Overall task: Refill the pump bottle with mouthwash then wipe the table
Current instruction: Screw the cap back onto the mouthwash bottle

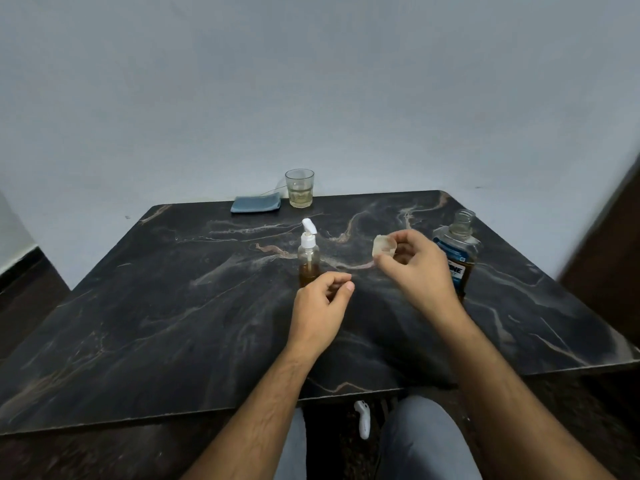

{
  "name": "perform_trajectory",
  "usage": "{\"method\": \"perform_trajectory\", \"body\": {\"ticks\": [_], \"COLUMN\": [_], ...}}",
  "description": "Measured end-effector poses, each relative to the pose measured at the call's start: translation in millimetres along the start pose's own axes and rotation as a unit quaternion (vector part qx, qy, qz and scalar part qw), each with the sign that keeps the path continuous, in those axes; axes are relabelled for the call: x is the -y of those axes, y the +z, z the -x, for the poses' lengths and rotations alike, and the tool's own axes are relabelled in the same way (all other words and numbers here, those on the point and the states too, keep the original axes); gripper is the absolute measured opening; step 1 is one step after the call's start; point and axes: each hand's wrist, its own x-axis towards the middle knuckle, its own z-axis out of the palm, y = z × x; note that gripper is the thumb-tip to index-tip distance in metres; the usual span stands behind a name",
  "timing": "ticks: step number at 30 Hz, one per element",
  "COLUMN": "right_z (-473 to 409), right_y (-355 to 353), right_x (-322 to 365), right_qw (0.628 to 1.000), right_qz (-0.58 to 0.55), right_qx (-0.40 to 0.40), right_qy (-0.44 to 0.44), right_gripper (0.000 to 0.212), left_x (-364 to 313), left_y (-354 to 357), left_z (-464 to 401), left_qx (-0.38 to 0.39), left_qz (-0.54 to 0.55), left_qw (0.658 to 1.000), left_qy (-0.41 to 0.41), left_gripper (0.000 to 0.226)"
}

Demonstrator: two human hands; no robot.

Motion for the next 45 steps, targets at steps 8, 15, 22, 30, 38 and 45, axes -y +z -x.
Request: {"method": "perform_trajectory", "body": {"ticks": [8,15,22,30,38,45], "right_z": [3.9,-6.9,-7.5,-11.3,-34.6,-63.3], "right_y": [-82.4,-111.9,-112.8,-89.4,-70.2,-82.0], "right_x": [17.6,9.5,6.5,8.8,31.8,68.9], "right_qw": [0.994,0.990,0.991,0.999,0.983,0.930], "right_qz": [-0.052,-0.056,-0.054,-0.010,0.148,0.287], "right_qx": [-0.087,-0.125,-0.123,-0.042,0.076,0.157], "right_qy": [-0.027,-0.016,-0.005,-0.021,-0.079,-0.166], "right_gripper": [0.020,0.024,0.027,0.023,0.049,0.030], "left_x": [-37.0,-74.1,-67.5,-36.4,-27.4,-15.2], "left_y": [66.5,114.7,113.5,55.5,50.1,58.8], "left_z": [-29.6,-55.2,-59.6,-51.6,-41.9,-38.0], "left_qx": [0.154,0.280,0.245,0.192,0.163,0.146], "left_qz": [0.058,0.140,0.126,0.086,0.136,0.198], "left_qw": [0.985,0.947,0.959,0.977,0.976,0.968], "left_qy": [-0.048,-0.066,-0.068,-0.041,-0.042,-0.053], "left_gripper": [0.058,0.097,0.048,0.052,0.035,0.034]}}
